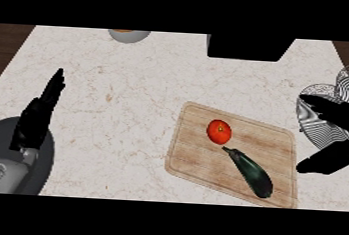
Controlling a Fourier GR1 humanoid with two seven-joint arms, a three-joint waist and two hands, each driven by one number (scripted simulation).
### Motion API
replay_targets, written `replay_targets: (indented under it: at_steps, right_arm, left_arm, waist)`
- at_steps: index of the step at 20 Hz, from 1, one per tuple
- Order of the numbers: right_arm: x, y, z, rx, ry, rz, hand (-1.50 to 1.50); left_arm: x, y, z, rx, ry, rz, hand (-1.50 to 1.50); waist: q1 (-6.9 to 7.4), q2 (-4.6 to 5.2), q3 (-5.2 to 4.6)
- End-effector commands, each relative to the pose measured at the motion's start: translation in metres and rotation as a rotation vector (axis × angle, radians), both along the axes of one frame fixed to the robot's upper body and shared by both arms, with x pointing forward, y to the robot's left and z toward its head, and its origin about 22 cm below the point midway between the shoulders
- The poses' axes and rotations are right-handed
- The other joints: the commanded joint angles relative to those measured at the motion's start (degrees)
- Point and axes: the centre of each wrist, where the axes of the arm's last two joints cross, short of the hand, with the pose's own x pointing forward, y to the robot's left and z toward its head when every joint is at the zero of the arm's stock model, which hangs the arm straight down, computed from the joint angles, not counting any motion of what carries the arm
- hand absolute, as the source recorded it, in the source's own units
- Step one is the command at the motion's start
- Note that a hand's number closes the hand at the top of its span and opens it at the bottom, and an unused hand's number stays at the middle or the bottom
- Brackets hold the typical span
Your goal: Pick the eggplant from the cutting board and place it in the tiered basket
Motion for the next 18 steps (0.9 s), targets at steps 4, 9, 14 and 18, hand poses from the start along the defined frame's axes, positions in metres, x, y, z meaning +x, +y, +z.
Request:
replay_targets:
  at_steps: [4, 9, 14, 18]
  right_arm:
    - [0.047, 0.062, 0.021, -0.118, 0.13, 0.033, -1.5]
    - [0.048, 0.082, -0.007, -0.135, 0.246, 0.005, -1.5]
    - [0.05, 0.093, -0.025, -0.17, 0.339, 0.041, -1.5]
    - [0.048, 0.093, -0.035, -0.237, 0.377, 0.057, -1.5]
  left_arm:
    - [0.01, 0.007, 0.013, 0.002, -0.009, -0.011, 0.0]
    - [-0.013, 0.011, -0.003, 0.006, 0.0, 0.009, 0.0]
    - [-0.002, 0.005, 0.007, 0.015, 0.006, 0.018, 0.0]
    - [-0.016, -0.008, -0.003, 0.011, -0.001, 0.012, 0.0]
  waist:
    - [0.85, 0.28, 0.07]
    - [0.24, -0.07, 0.09]
    - [-0.44, -0.08, 0.11]
    - [-0.52, -0.21, 0.12]
